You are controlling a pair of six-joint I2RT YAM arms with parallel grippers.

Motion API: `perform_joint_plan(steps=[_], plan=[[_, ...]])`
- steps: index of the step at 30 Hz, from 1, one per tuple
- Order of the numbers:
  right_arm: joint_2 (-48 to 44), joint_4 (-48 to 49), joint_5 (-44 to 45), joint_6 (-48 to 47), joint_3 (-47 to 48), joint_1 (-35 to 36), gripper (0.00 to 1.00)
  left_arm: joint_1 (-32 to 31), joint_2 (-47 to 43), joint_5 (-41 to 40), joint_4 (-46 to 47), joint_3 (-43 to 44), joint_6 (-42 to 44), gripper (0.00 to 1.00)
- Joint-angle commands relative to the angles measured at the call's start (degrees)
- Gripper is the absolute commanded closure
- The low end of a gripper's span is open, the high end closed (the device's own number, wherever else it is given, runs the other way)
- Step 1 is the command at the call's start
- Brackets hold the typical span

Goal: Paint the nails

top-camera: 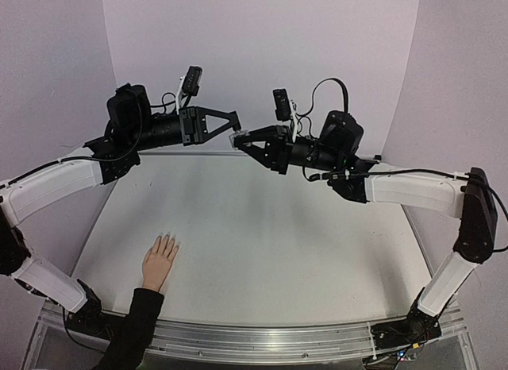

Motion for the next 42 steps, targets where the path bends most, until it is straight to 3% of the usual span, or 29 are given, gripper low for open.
perform_joint_plan(steps=[1, 3, 6, 8, 11, 12, 14, 16, 17, 18, 21, 23, 26, 31, 42], plan=[[-0.9, 2.7, 21.2, -4.1, -0.7, 1.3, 1.0, -0.7, -0.5, -4.2, -4.1, 3.2, 2.1, 1.0], [-1.7, -0.9, 41.5, -10.7, -1.6, 4.9, 1.0, -1.6, -1.1, -11.8, -6.9, 3.4, 4.4, 1.0], [0.9, -3.6, 71.0, -21.0, 2.1, 11.5, 1.0, -7.3, -1.4, -30.1, -13.5, 5.4, 11.1, 1.0], [2.3, -3.7, 75.3, -23.2, 4.1, 12.9, 1.0, -9.4, -0.5, -37.6, -16.5, 7.1, 12.3, 1.0], [2.4, -3.9, 71.7, -23.2, 3.9, 13.0, 1.0, -9.5, 0.1, -37.2, -16.9, 7.5, 12.1, 0.99], [2.1, -3.9, 69.7, -23.3, 3.5, 12.9, 1.0, -9.5, 0.1, -36.3, -16.9, 7.5, 12.2, 0.94], [0.9, -3.9, 62.6, -23.6, 2.2, 12.4, 1.0, -9.5, -0.1, -34.0, -16.9, 7.3, 12.4, 0.77], [-0.9, -3.9, 54.7, -22.6, -0.2, 10.9, 1.0, -8.8, -1.0, -32.4, -16.8, 6.7, 11.8, 0.49], [-2.2, -3.9, 48.8, -21.6, -1.3, 9.7, 1.0, -7.7, -1.5, -30.4, -17.0, 6.3, 10.5, 0.4], [-3.1, -3.8, 43.3, -20.7, -2.8, 8.8, 1.0, -5.7, -2.1, -26.8, -16.9, 5.8, 9.2, 0.33], [-5.0, -3.9, 29.0, -19.3, -4.5, 5.5, 1.0, -0.6, -2.9, -15.5, -15.6, 4.9, 4.1, 0.24], [-5.4, -5.0, 18.9, -18.4, -4.6, 3.8, 1.0, 0.2, -2.0, -9.1, -18.4, 7.2, 3.9, 0.23], [-5.6, -7.4, 12.0, -18.3, -4.3, 2.4, 1.0, 0.3, 1.3, -5.9, -29.5, 13.8, 6.7, 0.24], [-4.9, -12.8, 9.1, -20.7, -2.2, 2.0, 1.0, 0.3, 4.6, -5.4, -42.0, 20.6, 10.2, 0.28], [-2.7, -15.4, 6.3, -19.9, 1.5, 2.0, 1.0, 0.2, 5.4, -5.7, -48.5, 24.3, 13.2, 0.33]])
